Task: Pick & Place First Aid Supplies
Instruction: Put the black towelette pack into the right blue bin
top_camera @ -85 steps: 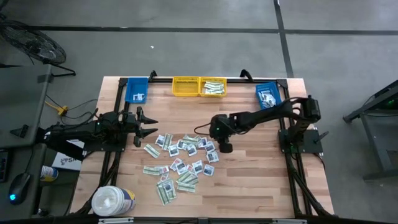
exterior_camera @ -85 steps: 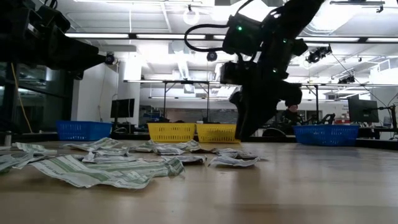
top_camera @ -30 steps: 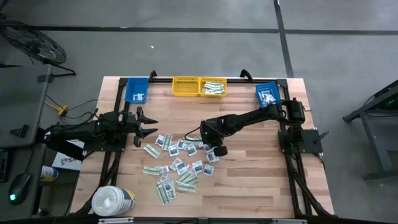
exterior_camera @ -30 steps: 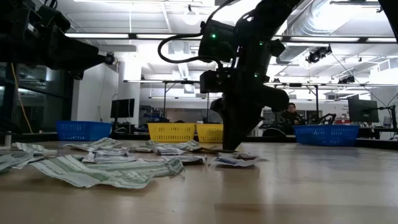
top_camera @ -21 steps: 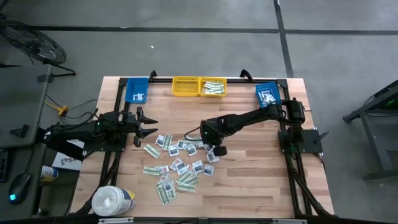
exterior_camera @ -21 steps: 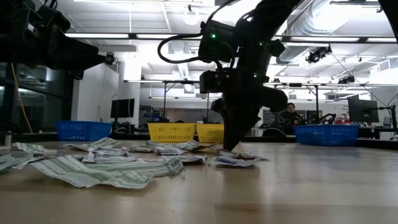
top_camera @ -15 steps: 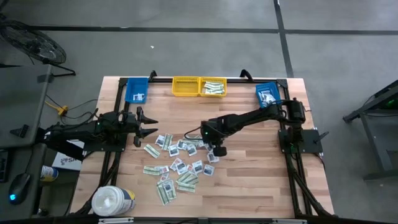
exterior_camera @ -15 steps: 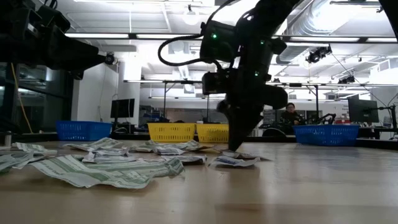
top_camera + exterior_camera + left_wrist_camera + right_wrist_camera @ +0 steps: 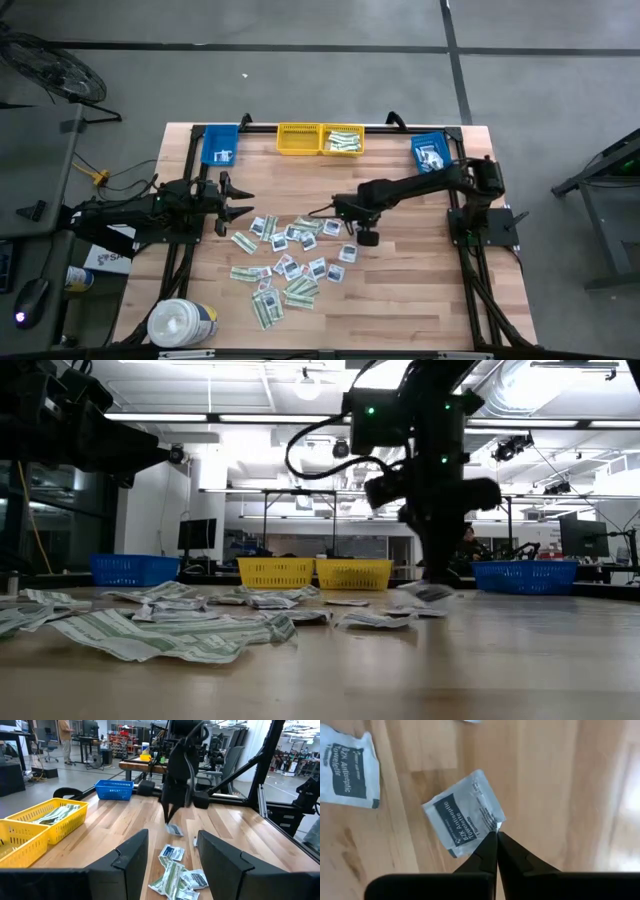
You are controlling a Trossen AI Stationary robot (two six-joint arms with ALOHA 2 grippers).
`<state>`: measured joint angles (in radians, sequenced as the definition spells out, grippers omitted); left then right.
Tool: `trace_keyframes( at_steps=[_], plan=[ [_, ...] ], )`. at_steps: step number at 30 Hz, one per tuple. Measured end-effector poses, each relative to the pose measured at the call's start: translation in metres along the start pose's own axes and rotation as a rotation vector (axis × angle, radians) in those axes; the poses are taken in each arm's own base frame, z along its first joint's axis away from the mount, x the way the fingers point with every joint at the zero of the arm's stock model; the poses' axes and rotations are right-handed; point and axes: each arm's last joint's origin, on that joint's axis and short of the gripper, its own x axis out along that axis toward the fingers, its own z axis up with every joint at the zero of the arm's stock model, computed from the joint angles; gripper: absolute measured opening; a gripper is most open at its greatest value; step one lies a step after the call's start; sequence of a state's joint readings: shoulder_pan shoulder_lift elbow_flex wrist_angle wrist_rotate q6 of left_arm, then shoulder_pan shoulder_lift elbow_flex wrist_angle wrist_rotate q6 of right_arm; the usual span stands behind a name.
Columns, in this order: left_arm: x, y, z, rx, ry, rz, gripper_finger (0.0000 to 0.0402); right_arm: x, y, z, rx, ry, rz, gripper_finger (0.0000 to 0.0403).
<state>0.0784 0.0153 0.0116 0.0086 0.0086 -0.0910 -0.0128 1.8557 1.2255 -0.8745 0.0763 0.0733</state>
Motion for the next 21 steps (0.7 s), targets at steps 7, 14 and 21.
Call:
trace_keyframes(
  at_steps=[7,14,21],
  plan=[
    [0.0,0.0,0.0,0.0,0.0,0.0,0.0172,-0.031,-0.016,-0.016,0.122,0.007,-0.078,0.0],
    [0.0,0.0,0.0,0.0,0.0,0.0,0.0172,-0.056,-0.042,-0.048,0.327,-0.011,-0.191,0.0],
    [0.0,0.0,0.0,0.0,0.0,0.0,0.0172,-0.056,-0.068,-0.105,0.63,-0.135,-0.258,0.0]
  ],
)
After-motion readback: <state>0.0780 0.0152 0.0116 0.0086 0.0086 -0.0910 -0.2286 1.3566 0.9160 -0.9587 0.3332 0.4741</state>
